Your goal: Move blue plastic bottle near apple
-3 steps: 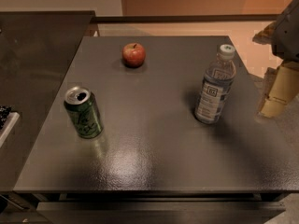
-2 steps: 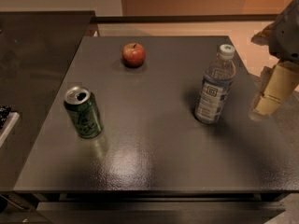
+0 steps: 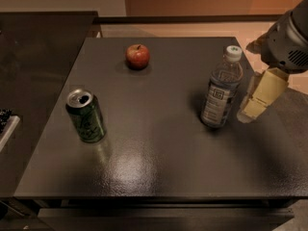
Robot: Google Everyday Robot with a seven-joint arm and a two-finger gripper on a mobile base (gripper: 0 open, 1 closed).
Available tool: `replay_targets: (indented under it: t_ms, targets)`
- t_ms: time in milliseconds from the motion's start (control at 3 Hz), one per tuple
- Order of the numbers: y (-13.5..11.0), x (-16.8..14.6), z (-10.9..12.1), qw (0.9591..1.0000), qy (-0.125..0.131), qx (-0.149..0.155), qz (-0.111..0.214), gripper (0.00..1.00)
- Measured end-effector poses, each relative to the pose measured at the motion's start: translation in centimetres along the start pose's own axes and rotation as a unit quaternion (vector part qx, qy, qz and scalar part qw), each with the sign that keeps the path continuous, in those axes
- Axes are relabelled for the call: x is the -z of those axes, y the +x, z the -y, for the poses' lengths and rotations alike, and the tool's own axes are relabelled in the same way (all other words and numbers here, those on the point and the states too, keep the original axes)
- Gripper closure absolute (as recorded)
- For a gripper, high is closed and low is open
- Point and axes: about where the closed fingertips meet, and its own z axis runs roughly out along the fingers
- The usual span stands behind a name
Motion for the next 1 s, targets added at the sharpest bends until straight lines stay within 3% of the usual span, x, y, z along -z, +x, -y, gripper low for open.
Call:
replay_targets:
  t_ms: [667,1000]
  targets:
    - [-1.0,-2.6,0.3,0.9986,-0.019,-0.032,0.038,0.00]
    - [-1.8,-2.7,0.1,0.9965,-0.032,-0.043,0.063,0.18]
